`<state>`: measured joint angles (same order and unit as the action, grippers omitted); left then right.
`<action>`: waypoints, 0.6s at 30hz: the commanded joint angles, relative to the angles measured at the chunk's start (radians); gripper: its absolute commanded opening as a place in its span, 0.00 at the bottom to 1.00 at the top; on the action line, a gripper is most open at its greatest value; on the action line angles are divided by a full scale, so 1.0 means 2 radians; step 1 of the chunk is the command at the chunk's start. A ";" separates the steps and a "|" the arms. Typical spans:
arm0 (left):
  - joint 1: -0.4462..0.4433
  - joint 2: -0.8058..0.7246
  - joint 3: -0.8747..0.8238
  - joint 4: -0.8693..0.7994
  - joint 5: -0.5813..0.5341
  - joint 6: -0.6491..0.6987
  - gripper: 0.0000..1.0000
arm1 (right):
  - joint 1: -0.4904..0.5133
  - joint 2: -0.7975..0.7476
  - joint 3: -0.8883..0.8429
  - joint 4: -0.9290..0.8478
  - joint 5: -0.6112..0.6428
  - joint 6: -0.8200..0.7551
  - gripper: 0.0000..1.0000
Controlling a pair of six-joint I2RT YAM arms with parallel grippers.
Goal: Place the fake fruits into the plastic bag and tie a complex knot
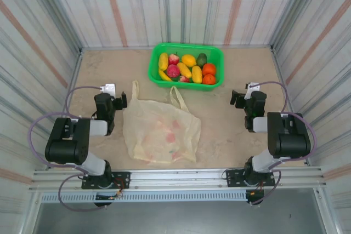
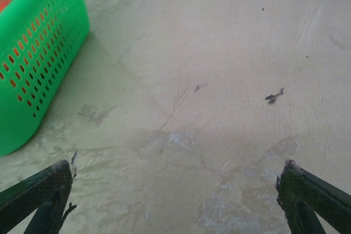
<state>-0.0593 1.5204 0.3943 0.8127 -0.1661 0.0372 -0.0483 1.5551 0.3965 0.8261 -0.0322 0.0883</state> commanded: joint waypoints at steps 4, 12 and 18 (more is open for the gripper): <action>0.004 -0.006 -0.002 0.009 -0.001 -0.002 0.99 | -0.003 -0.006 0.002 -0.003 -0.008 -0.001 0.99; 0.003 -0.006 -0.002 0.008 -0.003 -0.002 0.99 | -0.002 -0.005 0.003 -0.003 -0.008 -0.001 0.99; -0.003 -0.006 -0.002 0.007 -0.010 0.001 0.99 | -0.002 -0.005 0.002 -0.003 -0.008 -0.001 0.99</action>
<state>-0.0597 1.5204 0.3943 0.8124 -0.1669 0.0376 -0.0483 1.5551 0.3965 0.8261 -0.0322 0.0883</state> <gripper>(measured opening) 0.986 0.991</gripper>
